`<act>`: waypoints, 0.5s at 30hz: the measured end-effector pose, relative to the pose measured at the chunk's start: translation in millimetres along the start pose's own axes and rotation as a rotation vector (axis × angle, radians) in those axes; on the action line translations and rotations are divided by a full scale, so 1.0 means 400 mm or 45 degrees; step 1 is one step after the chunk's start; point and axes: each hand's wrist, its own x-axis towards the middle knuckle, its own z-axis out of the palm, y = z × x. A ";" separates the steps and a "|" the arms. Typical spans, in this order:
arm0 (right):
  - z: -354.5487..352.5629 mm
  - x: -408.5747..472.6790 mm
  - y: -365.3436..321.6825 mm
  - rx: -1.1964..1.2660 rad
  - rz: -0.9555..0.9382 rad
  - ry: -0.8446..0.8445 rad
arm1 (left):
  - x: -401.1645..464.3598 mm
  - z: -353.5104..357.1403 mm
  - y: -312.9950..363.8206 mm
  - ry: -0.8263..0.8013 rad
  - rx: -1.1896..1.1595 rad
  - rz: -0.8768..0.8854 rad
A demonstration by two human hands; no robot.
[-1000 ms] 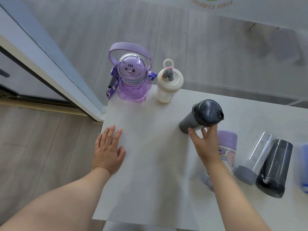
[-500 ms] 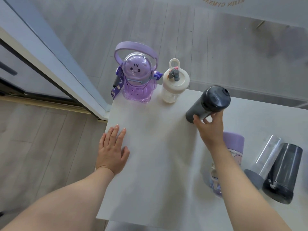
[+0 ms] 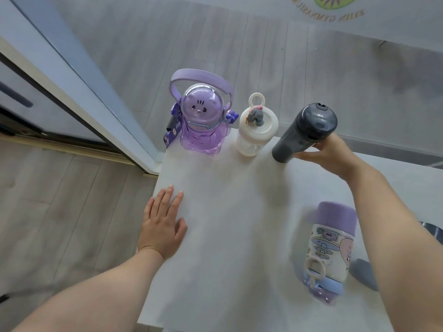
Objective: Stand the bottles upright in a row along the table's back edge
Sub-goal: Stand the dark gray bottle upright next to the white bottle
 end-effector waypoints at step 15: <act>-0.007 -0.050 0.004 -0.081 0.111 0.080 | 0.001 -0.006 0.001 -0.026 0.005 0.000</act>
